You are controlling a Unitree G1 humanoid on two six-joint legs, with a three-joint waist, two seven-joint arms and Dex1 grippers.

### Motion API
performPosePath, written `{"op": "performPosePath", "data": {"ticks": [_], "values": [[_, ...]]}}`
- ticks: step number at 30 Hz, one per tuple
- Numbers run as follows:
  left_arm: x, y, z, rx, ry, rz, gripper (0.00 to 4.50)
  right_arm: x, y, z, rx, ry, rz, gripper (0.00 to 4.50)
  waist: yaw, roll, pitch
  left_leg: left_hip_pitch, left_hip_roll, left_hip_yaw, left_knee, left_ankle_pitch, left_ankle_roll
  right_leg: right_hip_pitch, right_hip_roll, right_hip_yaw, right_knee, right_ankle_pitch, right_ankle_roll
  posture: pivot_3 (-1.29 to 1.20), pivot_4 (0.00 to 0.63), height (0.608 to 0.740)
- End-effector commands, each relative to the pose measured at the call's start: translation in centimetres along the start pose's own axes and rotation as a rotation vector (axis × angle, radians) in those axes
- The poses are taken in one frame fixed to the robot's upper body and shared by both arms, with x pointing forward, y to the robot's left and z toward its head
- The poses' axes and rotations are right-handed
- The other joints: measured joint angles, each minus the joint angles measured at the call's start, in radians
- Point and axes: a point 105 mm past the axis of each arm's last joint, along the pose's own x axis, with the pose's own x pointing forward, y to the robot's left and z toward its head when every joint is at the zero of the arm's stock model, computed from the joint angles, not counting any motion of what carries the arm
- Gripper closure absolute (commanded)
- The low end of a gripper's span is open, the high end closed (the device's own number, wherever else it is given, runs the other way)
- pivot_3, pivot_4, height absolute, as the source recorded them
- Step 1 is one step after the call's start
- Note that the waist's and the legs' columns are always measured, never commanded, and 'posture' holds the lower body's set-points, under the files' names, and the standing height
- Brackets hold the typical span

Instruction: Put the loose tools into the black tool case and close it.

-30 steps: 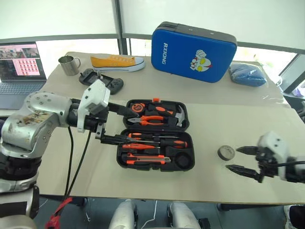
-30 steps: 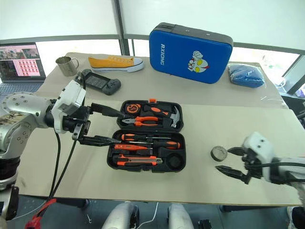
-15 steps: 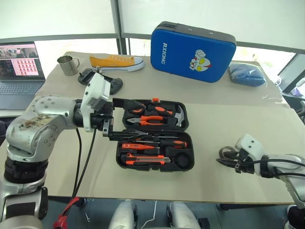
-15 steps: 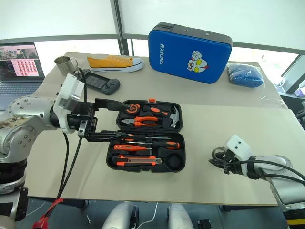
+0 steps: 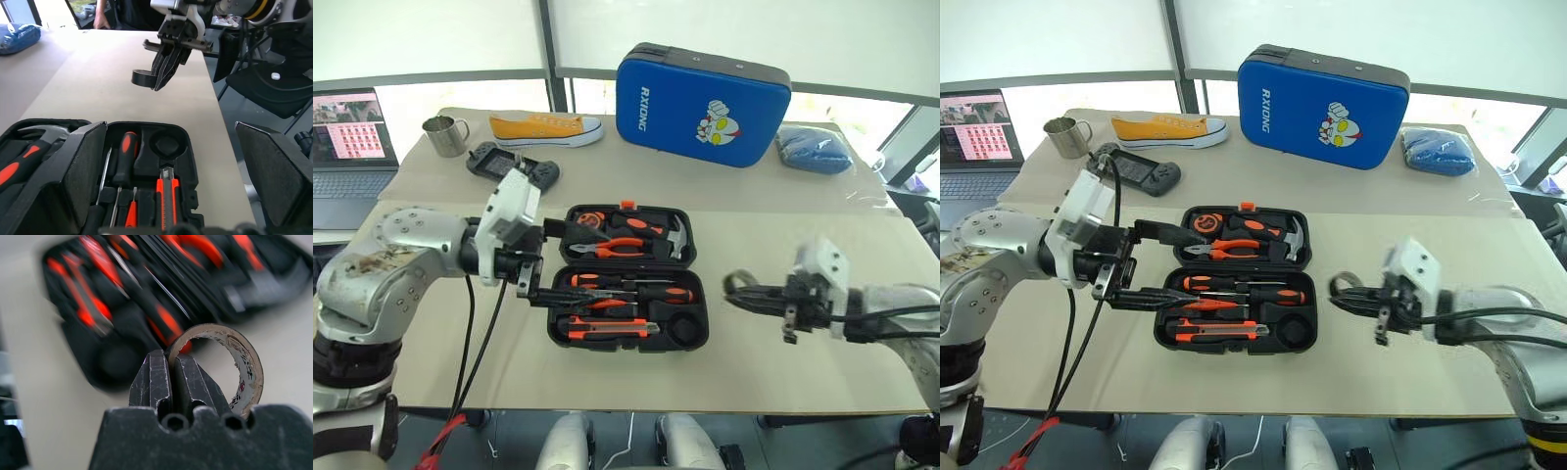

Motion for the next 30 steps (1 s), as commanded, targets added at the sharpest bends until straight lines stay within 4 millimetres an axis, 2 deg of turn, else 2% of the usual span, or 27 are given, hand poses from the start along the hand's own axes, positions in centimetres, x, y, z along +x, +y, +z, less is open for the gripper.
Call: {"op": "performPosePath", "data": {"ticks": [1,4,7,10,12,14,15,18,21,25,30], "values": [[0.2,-1.0,0.3,0.029,0.015,-0.042,0.0,1.9,1.8,0.1,-0.074,0.043,0.09,4.47,0.006,0.0,0.0,-0.001,0.0,0.0,0.0,0.0,0.0,0.0,-0.001,0.0,0.0,0.0,0.0,0.0,0.15,0.739],[0.2,-1.1,0.2,0.031,0.017,-0.042,0.0,2.9,2.5,-0.2,-0.097,0.073,0.133,4.47,0.01,-0.001,0.001,-0.001,-0.001,0.001,0.002,0.0,0.0,0.0,-0.002,0.0,-0.001,0.0,0.001,0.0,0.15,0.739],[0.2,-0.8,0.4,0.039,0.015,-0.025,0.0,4.1,1.6,-2.2,-0.136,0.178,0.101,4.47,0.009,-0.001,0.001,-0.001,-0.001,0.001,0.001,0.0,0.0,0.0,-0.002,0.0,-0.001,0.0,0.001,0.0,0.15,0.739],[0.2,-0.7,0.4,0.043,0.018,-0.014,0.0,4.3,2.0,-3.7,-0.142,0.245,0.143,4.47,0.01,-0.001,0.001,-0.001,-0.001,0.001,0.001,0.0,0.0,-0.001,-0.002,0.0,0.0,0.0,0.001,0.0,0.15,0.739],[0.2,-0.7,0.3,0.042,0.025,-0.01,0.0,4.4,2.1,-3.9,-0.133,0.244,0.151,4.47,0.01,-0.001,0.001,-0.002,-0.001,0.001,0.001,0.0,0.0,-0.001,-0.002,0.0,0.0,0.0,0.001,0.0,0.15,0.739],[0.2,-0.7,0.3,0.04,0.026,-0.01,0.0,4.6,1.9,-3.8,-0.117,0.236,0.137,3.71,0.01,-0.001,0.001,-0.002,-0.001,0.001,0.001,0.0,0.0,-0.001,-0.001,0.0,0.0,0.0,0.001,0.0,0.15,0.739],[0.3,-0.7,0.3,0.039,0.026,-0.011,0.0,4.6,1.9,-3.9,-0.117,0.237,0.138,3.51,0.01,-0.001,0.001,-0.002,-0.001,0.001,0.001,0.0,0.0,-0.001,-0.001,0.0,0.0,0.0,0.001,0.0,0.15,0.739],[0.2,-0.7,0.2,0.034,0.024,-0.009,0.0,4.2,2.1,-3.8,-0.123,0.241,0.153,2.5,0.013,-0.001,0.001,-0.001,-0.001,0.001,0.001,0.0,0.0,-0.001,-0.001,0.0,0.0,0.0,0.001,0.0,0.15,0.739],[0.2,-0.6,0.0,0.031,0.025,-0.008,0.0,3.4,2.5,-2.5,-0.112,0.204,0.174,1.6,0.018,-0.001,0.001,-0.002,-0.001,0.001,0.0,0.0,0.0,-0.002,-0.002,0.0,-0.001,0.0,0.001,0.0,0.15,0.739],[0.3,-0.2,-0.1,0.041,0.021,-0.004,0.0,2.1,3.0,-0.4,-0.082,0.128,0.229,0.18,0.018,-0.001,0.001,-0.002,-0.001,0.001,0.001,0.0,0.0,-0.001,-0.001,0.0,0.0,0.0,0.001,0.0,0.15,0.739],[0.4,0.3,0.2,0.052,0.012,-0.001,0.0,1.3,2.1,0.2,-0.074,0.106,0.196,0.08,0.019,-0.001,0.001,-0.001,-0.001,0.001,0.001,0.0,0.0,-0.001,-0.001,0.0,0.0,0.0,0.001,0.0,0.15,0.739]]}}
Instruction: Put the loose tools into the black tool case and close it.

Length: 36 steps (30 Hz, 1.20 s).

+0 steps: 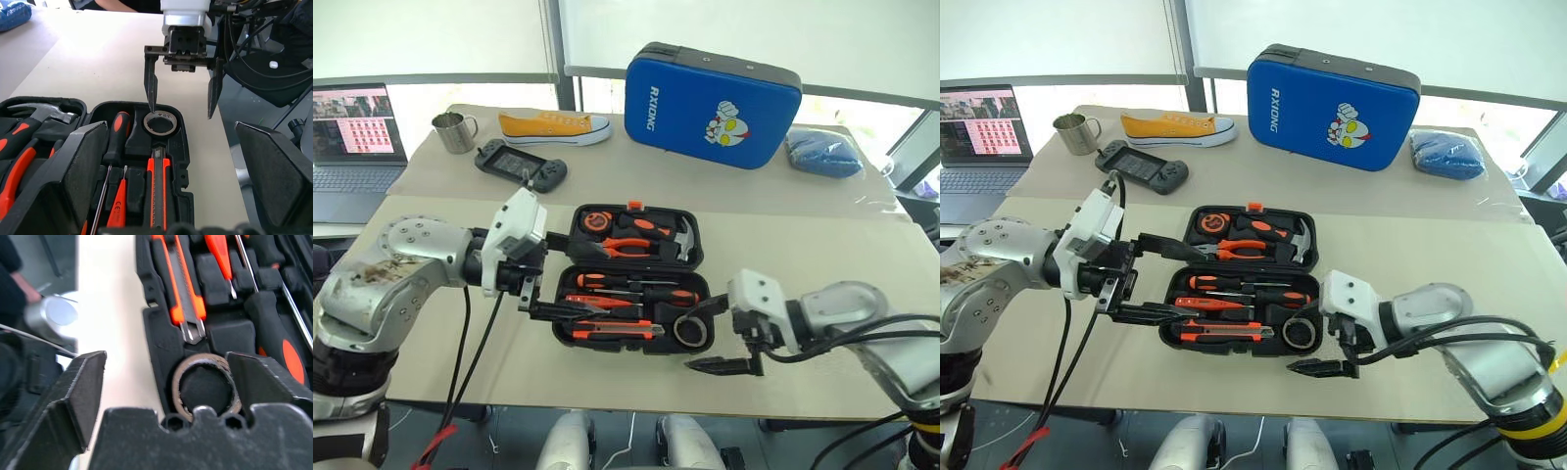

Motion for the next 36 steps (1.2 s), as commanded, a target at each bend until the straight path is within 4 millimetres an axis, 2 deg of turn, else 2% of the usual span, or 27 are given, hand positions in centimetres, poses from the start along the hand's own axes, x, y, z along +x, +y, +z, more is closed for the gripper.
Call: {"op": "performPosePath", "data": {"ticks": [1,4,6,8,9,12,14,15,16,17,20,22,26,29,36], "values": [[-0.1,0.3,0.6,0.051,0.003,0.01,0.0,-1.3,-0.8,0.7,-0.022,-0.014,-0.058,0.08,0.0,0.0,0.0,0.0,0.0,0.0,0.0,0.0,0.0,0.0,0.0,0.0,0.0,0.0,0.0,0.0,0.15,0.739],[-0.8,1.2,-0.8,0.011,0.031,0.091,0.0,-2.7,-2.9,0.4,0.041,-0.051,-0.196,0.08,0.0,0.0,0.0,0.0,0.0,0.0,0.0,0.0,0.0,0.0,0.0,0.0,0.0,0.0,0.0,0.0,0.15,0.739],[-1.8,2.8,-2.9,-0.05,0.077,0.238,0.0,-3.9,-4.8,-0.2,0.115,-0.088,-0.312,0.08,-0.002,0.0,0.0,0.0,0.0,0.0,0.0,0.0,0.0,0.0,0.0,0.0,0.0,0.0,0.0,0.0,0.15,0.739],[-3.0,4.0,-5.1,-0.087,0.125,0.355,0.0,-4.8,-6.2,-0.9,0.171,-0.114,-0.399,0.59,-0.004,0.0,0.0,0.001,0.0,0.0,0.0,0.0,0.0,0.0,0.0,0.0,0.0,0.0,0.0,0.0,0.15,0.739],[-3.6,4.5,-6.2,-0.099,0.147,0.412,0.25,-5.1,-6.8,-1.3,0.189,-0.12,-0.439,0.69,-0.005,0.0,0.0,0.001,0.0,0.0,-0.001,0.0,0.0,0.0,0.0,0.0,0.0,0.0,0.0,0.0,0.15,0.739],[-5.5,5.9,-9.1,-0.086,0.211,0.569,1.09,-5.6,-8.5,-2.8,0.223,-0.102,-0.534,1.64,-0.006,0.0,0.0,0.0,0.0,0.001,-0.001,0.0,0.0,-0.001,0.0,0.0,0.0,0.0,-0.001,0.0,0.15,0.739],[-6.4,6.7,-10.2,-0.08,0.233,0.677,1.89,-5.5,-9.2,-4.5,0.232,-0.06,-0.577,2.39,-0.006,0.0,0.0,-0.001,0.0,0.001,-0.001,0.0,0.0,-0.002,0.0,0.0,0.0,0.0,-0.001,0.0,0.15,0.739],[-6.5,6.8,-10.5,-0.078,0.238,0.705,2.2,-5.4,-9.4,-5.1,0.234,-0.046,-0.588,2.68,-0.004,0.0,0.0,-0.001,0.0,0.001,-0.001,0.0,0.0,-0.002,0.0,0.0,0.0,0.0,-0.001,0.0,0.15,0.739],[-6.5,6.8,-10.8,-0.079,0.249,0.718,2.69,-5.4,-9.6,-5.6,0.238,-0.038,-0.597,3.14,-0.002,0.0,0.0,-0.001,0.0,0.001,-0.001,0.0,0.0,-0.002,-0.001,0.0,0.0,0.0,-0.001,0.0,0.15,0.739],[-6.4,6.5,-11.6,-0.079,0.28,0.72,2.94,-5.0,-9.7,-6.0,0.252,-0.035,-0.597,3.4,-0.002,0.0,0.0,-0.002,0.0,0.001,-0.001,0.0,0.0,-0.002,-0.001,0.0,0.0,0.0,0.0,0.0,0.15,0.739],[-6.3,5.9,-13.5,-0.066,0.358,0.713,4.01,-4.0,-9.8,-6.4,0.249,-0.025,-0.567,4.44,-0.005,0.0,0.0,-0.002,0.0,0.002,-0.001,0.0,0.0,-0.003,-0.001,0.001,0.0,0.001,0.0,0.0,0.15,0.739],[-6.2,5.9,-14.2,-0.077,0.367,0.717,4.4,-3.3,-9.7,-6.3,0.224,-0.02,-0.535,4.5,-0.006,0.0,0.0,-0.003,0.001,0.002,-0.001,0.0,0.0,-0.005,-0.001,0.001,0.002,0.001,-0.001,0.0,0.15,0.739],[-4.0,6.3,-14.3,-0.073,0.342,0.688,4.4,-1.1,-9.5,-4.8,0.157,-0.034,-0.449,4.5,-0.008,0.0,0.0,-0.004,0.001,0.003,-0.001,0.0,0.0,-0.007,-0.001,0.001,0.004,0.001,-0.001,0.0,0.15,0.739],[-3.0,6.3,-13.6,-0.101,0.286,0.66,4.4,-0.2,-9.3,-4.2,0.139,-0.048,-0.415,4.5,-0.008,0.0,0.0,-0.006,0.0,0.002,0.0,0.0,0.0,-0.009,-0.001,0.001,0.004,0.001,-0.001,0.0,0.15,0.739],[-1.0,3.7,-12.4,-0.1,0.218,0.5,4.4,0.6,-8.0,-3.2,0.097,-0.068,-0.334,4.5,-0.01,0.0,0.0,-0.011,0.0,0.002,0.0,0.0,0.0,-0.015,-0.001,0.001,0.006,0.002,-0.001,0.0,0.15,0.739]]}}
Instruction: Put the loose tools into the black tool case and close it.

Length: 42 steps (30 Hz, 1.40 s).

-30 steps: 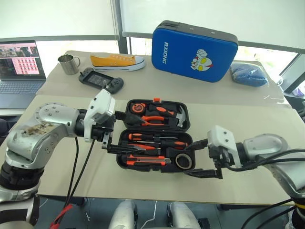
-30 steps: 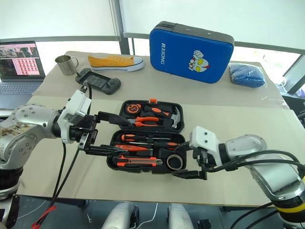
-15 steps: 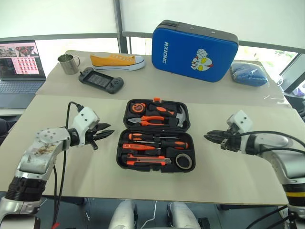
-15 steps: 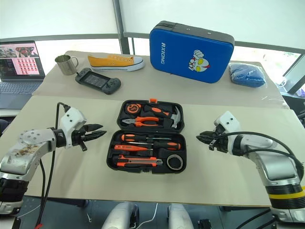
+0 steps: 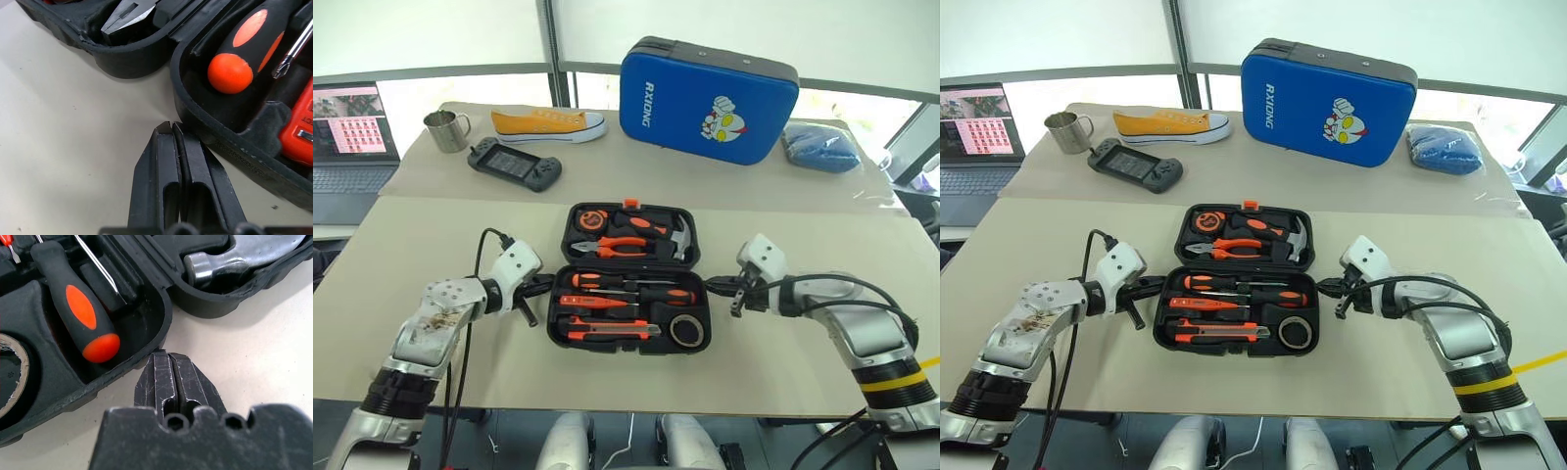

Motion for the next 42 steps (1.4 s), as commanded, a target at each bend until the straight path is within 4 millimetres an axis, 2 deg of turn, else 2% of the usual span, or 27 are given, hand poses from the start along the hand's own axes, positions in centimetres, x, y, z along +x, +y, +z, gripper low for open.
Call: {"op": "performPosePath", "data": {"ticks": [1,6,11,14,17,21,24,25,28,30,31,32,33,34,37,42], "values": [[-0.3,-2.8,2.3,0.056,-0.102,-0.134,4.4,-0.1,2.0,2.0,-0.069,-0.071,0.097,4.5,-0.001,0.0,0.0,0.0,0.0,0.0,0.0,0.0,0.0,0.0,0.0,0.0,0.0,0.0,0.0,0.0,0.15,0.739],[-1.6,-5.5,1.1,0.054,-0.071,-0.253,4.4,-0.9,3.9,1.5,-0.067,-0.067,0.16,4.5,-0.004,0.0,0.0,0.0,0.001,0.0,-0.001,0.0,0.0,0.0,-0.001,0.0,-0.001,0.0,0.0,0.0,0.15,0.739],[-2.5,-6.7,-0.7,0.066,-0.006,-0.292,4.4,-1.9,5.9,0.4,-0.058,-0.046,0.208,4.5,-0.005,0.0,0.0,0.0,0.001,-0.001,-0.001,0.0,0.0,0.001,-0.001,0.0,-0.001,0.0,0.0,0.0,0.15,0.739],[-2.9,-7.0,-1.9,0.08,0.036,-0.287,4.4,-2.7,7.4,-1.1,-0.017,-0.002,0.246,4.5,-0.006,0.001,0.0,0.001,0.001,-0.001,-0.001,0.0,0.0,0.001,-0.001,0.0,-0.001,0.0,0.0,0.0,0.15,0.739],[-3.0,-5.6,-2.9,0.078,0.069,-0.214,4.4,-3.0,8.0,-1.8,0.001,0.01,0.247,4.5,-0.006,0.001,0.0,0.002,0.001,-0.001,-0.001,0.0,0.0,0.002,-0.001,0.0,-0.002,0.0,0.0,0.0,0.15,0.739],[-3.6,-3.5,-3.5,0.024,0.097,-0.131,4.4,-3.4,6.6,-2.5,0.016,0.04,0.161,4.5,-0.008,0.002,-0.001,0.004,0.001,0.0,0.0,0.0,0.0,0.004,-0.001,0.0,-0.001,0.0,0.0,0.0,0.15,0.739],[-5.1,-1.7,-4.1,-0.06,0.135,-0.085,4.4,-4.7,4.9,-3.0,0.03,0.083,0.093,4.5,-0.008,0.002,-0.001,0.007,0.001,0.0,0.0,0.0,0.0,0.005,0.0,0.0,0.0,0.0,-0.001,0.0,0.15,0.739],[-5.6,-1.1,-4.2,-0.091,0.141,-0.069,4.16,-5.2,4.3,-2.9,0.036,0.086,0.076,4.5,-0.009,0.002,-0.001,0.007,0.001,0.0,0.0,0.0,0.0,0.005,0.0,0.0,0.0,0.0,-0.001,0.0,0.15,0.739],[-6.2,0.3,-3.6,-0.217,0.143,-0.032,3.3,-5.9,3.0,-2.1,0.063,0.073,0.039,3.74,-0.013,0.002,-0.001,0.008,0.002,0.001,-0.001,0.0,0.0,0.005,0.001,0.0,0.0,0.0,-0.002,0.0,0.15,0.739],[-6.0,1.0,-2.8,-0.29,0.119,-0.021,2.46,-6.1,2.5,-1.4,0.083,0.056,0.026,2.94,-0.014,0.002,-0.001,0.008,0.002,0.001,-0.001,0.0,0.0,0.004,0.002,0.0,0.0,0.001,-0.003,0.0,0.15,0.739],[-5.9,1.2,-2.5,-0.32,0.115,-0.016,2.22,-6.1,2.3,-1.2,0.094,0.048,0.023,2.71,-0.013,0.002,-0.001,0.008,0.002,0.001,-0.001,0.0,0.0,0.005,0.002,0.0,0.001,0.001,-0.003,0.0,0.15,0.739],[-5.4,1.6,-1.5,-0.38,0.086,-0.017,1.93,-5.8,1.8,-0.4,0.13,0.019,0.015,2.41,-0.011,0.002,-0.001,0.008,0.001,0.001,-0.001,0.0,0.0,0.004,0.002,0.0,0.001,0.001,-0.003,0.0,0.15,0.739],[-4.8,1.9,-0.7,-0.446,0.068,-0.019,1.44,-5.3,1.4,0.3,0.161,-0.007,0.009,1.96,-0.011,0.002,-0.001,0.007,0.001,0.001,-0.001,0.0,0.0,0.004,0.002,0.0,0.001,0.001,-0.003,0.0,0.15,0.739],[-4.3,2.1,-0.1,-0.492,0.058,-0.024,1.21,-5.0,1.1,0.8,0.183,-0.023,0.006,1.71,-0.009,0.001,-0.001,0.007,0.001,0.001,0.0,0.0,0.0,0.004,0.002,0.0,0.001,0.001,-0.002,0.0,0.15,0.739],[-2.8,2.2,1.2,-0.559,0.058,-0.046,0.11,-3.6,0.3,1.4,0.198,-0.025,-0.016,0.66,-0.006,0.001,-0.001,0.003,0.0,-0.001,0.002,0.001,-0.002,0.003,0.002,-0.001,0.001,0.002,0.0,0.0,0.15,0.739],[-1.1,1.3,1.4,-0.552,0.1,-0.09,0.11,-2.0,-0.3,1.2,0.224,0.011,-0.02,0.66,-0.009,0.0,-0.001,0.001,-0.001,-0.001,0.0,0.001,-0.002,0.0,0.001,0.0,0.0,0.002,0.0,0.0,0.15,0.739]]}}
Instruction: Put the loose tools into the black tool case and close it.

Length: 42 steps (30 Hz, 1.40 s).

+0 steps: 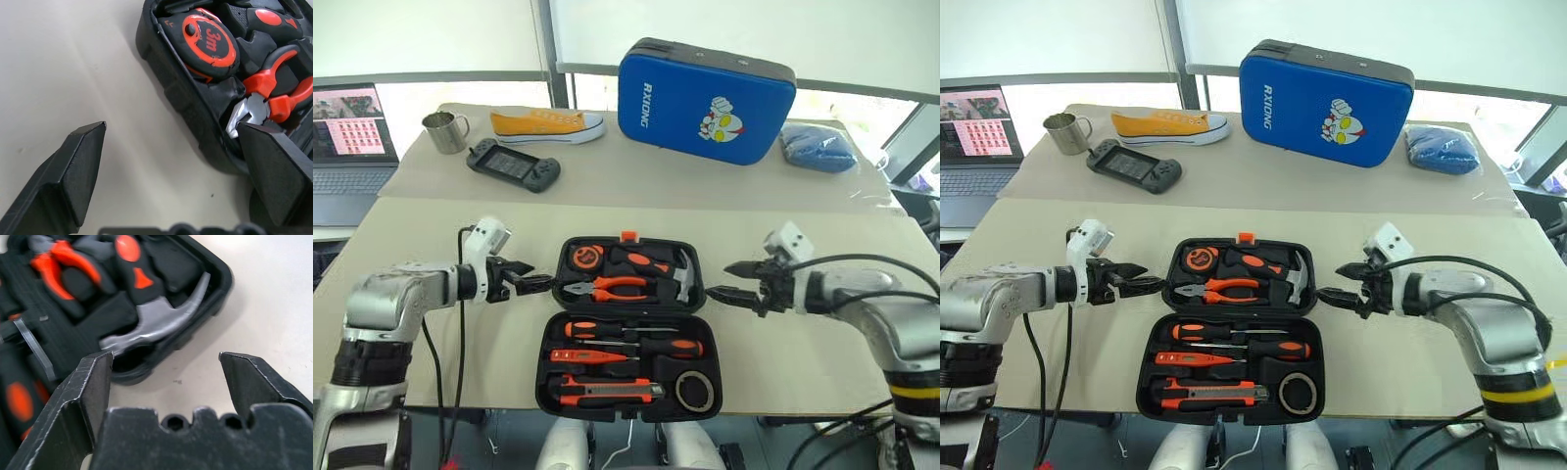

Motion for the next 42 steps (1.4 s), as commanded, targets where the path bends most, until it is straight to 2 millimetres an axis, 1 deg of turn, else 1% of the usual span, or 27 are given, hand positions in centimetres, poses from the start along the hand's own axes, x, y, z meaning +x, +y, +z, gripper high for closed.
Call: {"op": "performPosePath", "data": {"ticks": [1,5,6,7,9,11,12,13,14,16,17,19,21,24,27,29,30,32,33,35,37,40,42], "values": [[1.3,-0.5,-0.1,0.009,0.032,-0.016,0.11,0.7,-0.6,0.4,0.015,0.011,-0.012,0.66,0.0,0.0,0.0,0.0,0.0,0.0,0.0,0.0,0.0,0.0,0.0,0.0,0.0,0.0,0.0,0.0,0.15,0.739],[1.9,-0.9,-0.7,0.025,0.058,-0.035,0.11,1.6,-0.6,0.3,0.038,0.016,0.003,0.66,0.002,0.0,0.0,0.0,0.0,0.0,0.0,0.0,0.0,0.001,0.0,0.0,0.0,0.0,0.0,0.0,0.15,0.739],[2.0,-1.0,-0.8,0.021,0.058,-0.039,0.01,1.8,-0.5,0.3,0.047,0.012,0.008,1.18,0.002,0.0,0.0,0.001,0.0,0.0,0.0,0.0,0.0,0.001,0.0,0.0,0.0,0.0,0.0,0.0,0.15,0.739],[2.1,-1.0,-0.9,0.025,0.064,-0.035,0.3,2.0,-0.4,0.4,0.068,0.006,0.018,1.38,0.003,0.0,0.0,0.001,0.0,0.0,0.0,0.0,0.0,0.001,0.0,0.0,0.0,0.0,0.0,0.0,0.15,0.739],[2.2,-0.8,-1.2,0.038,0.073,-0.026,0.79,2.4,-0.2,0.4,0.091,0.004,0.027,2.07,0.004,0.0,0.0,0.001,0.0,0.0,0.0,0.0,0.0,0.001,0.0,0.0,0.0,0.0,0.0,0.0,0.15,0.739],[2.2,-0.7,-1.3,0.052,0.071,-0.017,1.45,2.8,0.2,-0.4,0.055,0.05,0.032,2.67,0.005,0.001,0.0,0.001,0.0,0.0,0.001,0.0,0.0,0.002,0.0,0.0,0.0,0.0,0.0,0.0,0.15,0.739],[2.2,-0.8,-1.4,0.058,0.068,-0.025,1.89,3.1,0.5,-0.8,0.021,0.077,0.034,3.05,0.005,0.001,-0.001,0.001,0.0,0.0,0.001,0.0,0.0,0.002,0.0,0.0,0.0,0.0,0.0,0.0,0.15,0.739],[2.2,-0.9,-1.4,0.061,0.064,-0.033,2.24,3.3,0.8,-1.0,0.006,0.09,0.037,3.42,0.004,0.0,-0.002,0.002,0.0,0.0,0.001,0.0,0.0,0.003,0.0,0.0,0.0,0.0,0.0,0.0,0.15,0.739],[2.2,-1.0,-1.3,0.062,0.062,-0.037,2.51,3.5,1.0,-1.0,0.0,0.092,0.044,3.68,0.002,-0.001,-0.004,0.002,0.0,0.0,0.0,0.0,0.0,0.003,0.0,0.0,0.0,0.0,0.0,0.0,0.15,0.739],[2.3,-1.1,-1.1,0.075,0.049,-0.042,3.3,3.7,1.6,-0.5,-0.007,0.081,0.064,4.29,0.0,-0.002,-0.006,0.006,0.001,0.0,0.0,0.0,0.0,0.006,0.0,0.0,0.0,0.0,0.0,0.0,0.15,0.739],[2.3,-1.1,-1.1,0.081,0.047,-0.041,3.66,3.8,1.7,-0.3,-0.012,0.076,0.069,4.44,-0.001,-0.002,-0.006,0.008,0.001,0.0,0.0,0.0,0.0,0.009,0.0,0.0,0.0,0.0,-0.001,0.0,0.15,0.739],[2.5,-1.0,-1.1,0.089,0.051,-0.027,4.23,3.8,1.8,0.1,-0.023,0.063,0.064,4.5,0.001,-0.001,-0.007,0.016,0.001,0.0,-0.001,0.0,0.0,0.017,0.0,0.0,-0.002,0.0,-0.001,0.0,0.15,0.739],[2.6,-1.1,-0.9,0.088,0.043,-0.026,4.48,3.7,1.6,0.8,-0.028,0.038,0.05,4.5,0.001,-0.001,-0.007,0.02,0.001,0.0,-0.001,0.0,0.0,0.021,0.0,0.0,-0.002,0.0,-0.001,0.0,0.15,0.739],[2.6,-1.7,-0.2,0.095,-0.002,-0.051,4.48,3.3,1.5,2.2,-0.037,-0.021,0.029,4.5,0.001,0.0,-0.007,0.02,0.001,0.0,-0.001,0.0,0.0,0.021,0.0,0.0,-0.002,0.0,-0.001,0.0,0.15,0.739],[2.4,-3.3,1.2,0.13,-0.089,-0.122,4.48,2.6,2.2,4.3,-0.066,-0.127,0.05,4.5,0.001,0.001,-0.007,0.018,0.001,0.0,0.0,0.0,-0.001,0.019,0.0,0.0,-0.001,0.0,-0.001,0.0,0.15,0.739],[2.3,-4.2,2.3,0.17,-0.153,-0.141,4.48,2.1,2.2,5.5,-0.094,-0.191,0.032,4.5,0.004,0.002,-0.006,0.015,0.001,0.0,0.0,0.001,-0.001,0.016,-0.001,0.0,-0.001,0.0,0.0,0.0,0.15,0.739],[2.2,-4.5,2.8,0.196,-0.19,-0.145,4.48,1.9,2.2,5.9,-0.101,-0.214,0.02,4.5,0.006,0.002,-0.006,0.012,0.001,-0.001,0.0,0.001,-0.001,0.014,-0.001,0.0,-0.001,0.0,0.0,0.0,0.15,0.739],[2.1,-5.4,5.0,0.275,-0.318,-0.124,4.48,1.4,1.5,7.4,-0.124,-0.293,-0.049,4.5,0.01,0.002,-0.005,0.007,0.001,-0.001,0.0,0.001,-0.001,0.009,-0.001,0.0,-0.001,0.0,0.0,0.0,0.15,0.739],[2.1,-5.7,5.8,0.312,-0.368,-0.11,4.48,1.2,1.3,7.8,-0.129,-0.316,-0.07,4.5,0.012,0.002,-0.005,0.001,0.001,-0.001,0.001,0.001,-0.002,0.003,-0.001,0.0,0.0,0.001,0.0,0.0,0.15,0.739],[2.4,-6.7,6.0,0.406,-0.418,-0.091,4.48,1.0,1.3,8.1,-0.171,-0.338,-0.093,4.5,0.015,0.002,-0.005,-0.006,0.001,-0.001,0.002,0.002,-0.003,-0.004,-0.001,0.0,0.0,0.003,0.0,0.0,0.15,0.739],[2.5,-7.8,5.6,0.472,-0.453,-0.098,4.48,0.9,1.3,8.2,-0.225,-0.356,-0.125,4.5,0.014,0.002,-0.005,-0.008,0.0,-0.001,0.001,0.002,-0.003,-0.006,-0.001,0.0,0.0,0.003,0.001,0.0,0.15,0.739],[2.5,-7.0,5.7,0.552,-0.517,0.029,4.48,0.7,0.8,8.3,-0.336,-0.383,-0.223,4.5,0.012,0.003,-0.005,-0.008,0.001,0.0,-0.001,0.002,-0.003,-0.006,-0.001,0.0,0.0,0.003,0.001,0.0,0.15,0.739],[2.5,-5.9,5.6,0.642,-0.534,0.149,4.48,0.9,0.4,7.6,-0.416,-0.365,-0.273,4.5,0.013,0.003,-0.004,-0.009,0.0,0.0,-0.001,0.002,-0.002,-0.006,-0.001,0.0,-0.002,0.003,0.001,0.0,0.15,0.739]]}}
